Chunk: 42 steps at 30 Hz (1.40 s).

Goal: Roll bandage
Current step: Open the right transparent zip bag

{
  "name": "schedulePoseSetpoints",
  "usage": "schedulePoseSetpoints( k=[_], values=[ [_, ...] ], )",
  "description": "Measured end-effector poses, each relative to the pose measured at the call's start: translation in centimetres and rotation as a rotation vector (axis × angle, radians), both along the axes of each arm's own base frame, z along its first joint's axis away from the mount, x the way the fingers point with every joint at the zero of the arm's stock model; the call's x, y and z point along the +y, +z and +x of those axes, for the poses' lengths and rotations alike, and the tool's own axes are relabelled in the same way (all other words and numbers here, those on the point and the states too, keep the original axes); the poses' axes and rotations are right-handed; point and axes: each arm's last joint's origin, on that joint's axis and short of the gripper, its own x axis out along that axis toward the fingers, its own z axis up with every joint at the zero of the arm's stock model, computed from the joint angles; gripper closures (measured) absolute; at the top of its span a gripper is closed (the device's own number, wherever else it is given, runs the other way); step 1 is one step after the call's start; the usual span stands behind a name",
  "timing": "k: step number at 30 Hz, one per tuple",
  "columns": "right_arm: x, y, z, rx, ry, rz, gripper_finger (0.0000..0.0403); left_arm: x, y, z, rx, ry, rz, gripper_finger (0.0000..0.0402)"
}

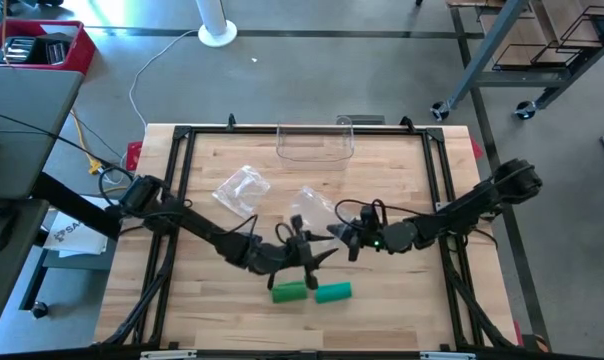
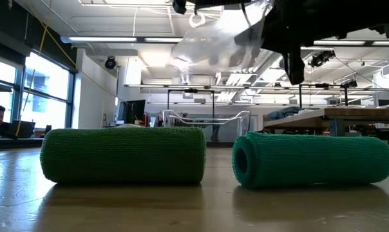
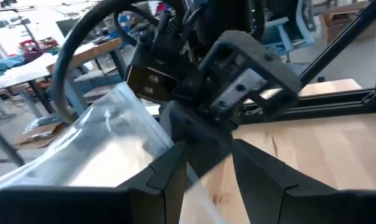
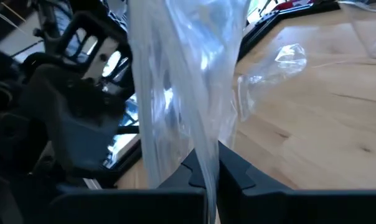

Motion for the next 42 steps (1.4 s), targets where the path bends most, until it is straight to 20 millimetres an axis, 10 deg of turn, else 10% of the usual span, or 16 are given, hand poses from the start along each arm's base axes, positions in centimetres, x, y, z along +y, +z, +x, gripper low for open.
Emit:
schedulePoseSetpoints(
  k=[19,42],
  values=[
    [-0.2,1.5,1.1,-0.072,0.053,-0.044,0.0403,0.5,-1.0,0.3,0.098,0.054,0.181,0.0274],
    [-0.2,0.9,0.9,0.002,0.061,-0.099,0.0403,1.7,-0.9,0.9,-0.007,0.032,-0.117,0.0173]
  ],
)
